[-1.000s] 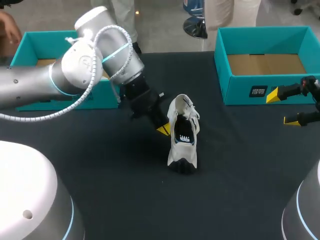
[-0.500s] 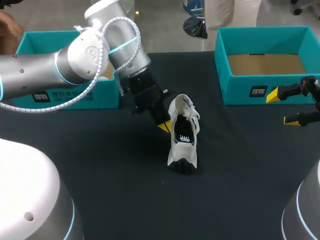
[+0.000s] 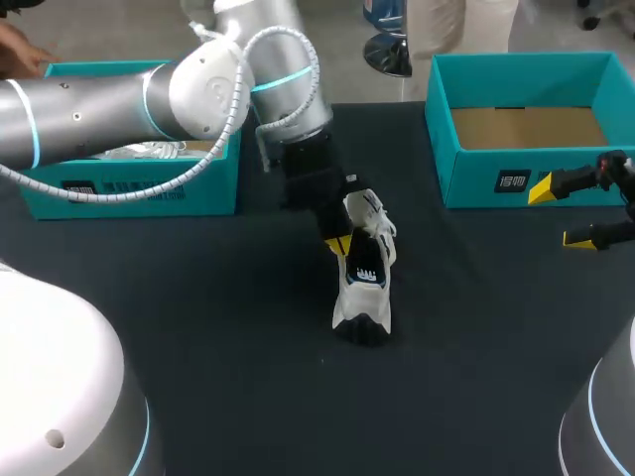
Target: Take the shoe out of the shoebox, open the shoe tongue, remove and reinsert the insole, then place the shoe into the shoebox
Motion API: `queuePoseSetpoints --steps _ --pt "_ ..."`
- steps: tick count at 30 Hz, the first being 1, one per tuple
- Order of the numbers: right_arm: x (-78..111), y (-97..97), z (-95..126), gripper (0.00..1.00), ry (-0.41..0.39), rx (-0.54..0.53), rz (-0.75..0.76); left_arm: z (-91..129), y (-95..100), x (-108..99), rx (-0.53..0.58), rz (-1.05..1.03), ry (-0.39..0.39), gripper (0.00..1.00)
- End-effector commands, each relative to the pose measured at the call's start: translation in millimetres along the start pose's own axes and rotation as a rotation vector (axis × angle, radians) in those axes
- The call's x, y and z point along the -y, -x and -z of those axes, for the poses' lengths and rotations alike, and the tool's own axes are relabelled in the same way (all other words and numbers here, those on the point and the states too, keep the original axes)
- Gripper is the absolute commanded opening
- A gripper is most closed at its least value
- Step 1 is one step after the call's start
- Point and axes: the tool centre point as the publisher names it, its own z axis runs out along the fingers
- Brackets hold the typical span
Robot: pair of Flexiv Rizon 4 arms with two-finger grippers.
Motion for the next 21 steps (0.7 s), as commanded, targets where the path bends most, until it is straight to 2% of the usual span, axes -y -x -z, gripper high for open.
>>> queuePoseSetpoints --steps 1,12,16,21 --pt "2.2 0.5 0 1.00 0.003 0.002 -0.001 -5 6.5 -7 -0.052 0.002 -0.007 0.00" --pt "2.2 0.5 0 1.00 0.003 0.002 -0.001 -40 6.0 -1 -0.136 -0.008 0.024 0.00" --pt "2.2 0.5 0 1.00 0.003 0.002 -0.001 -51 4.9 -2 -0.146 0.004 0.056 0.00" --pt "2.2 0.5 0 1.00 0.003 0.002 -0.001 -59 -0.3 -4 -0.140 0.039 0.058 0.00"
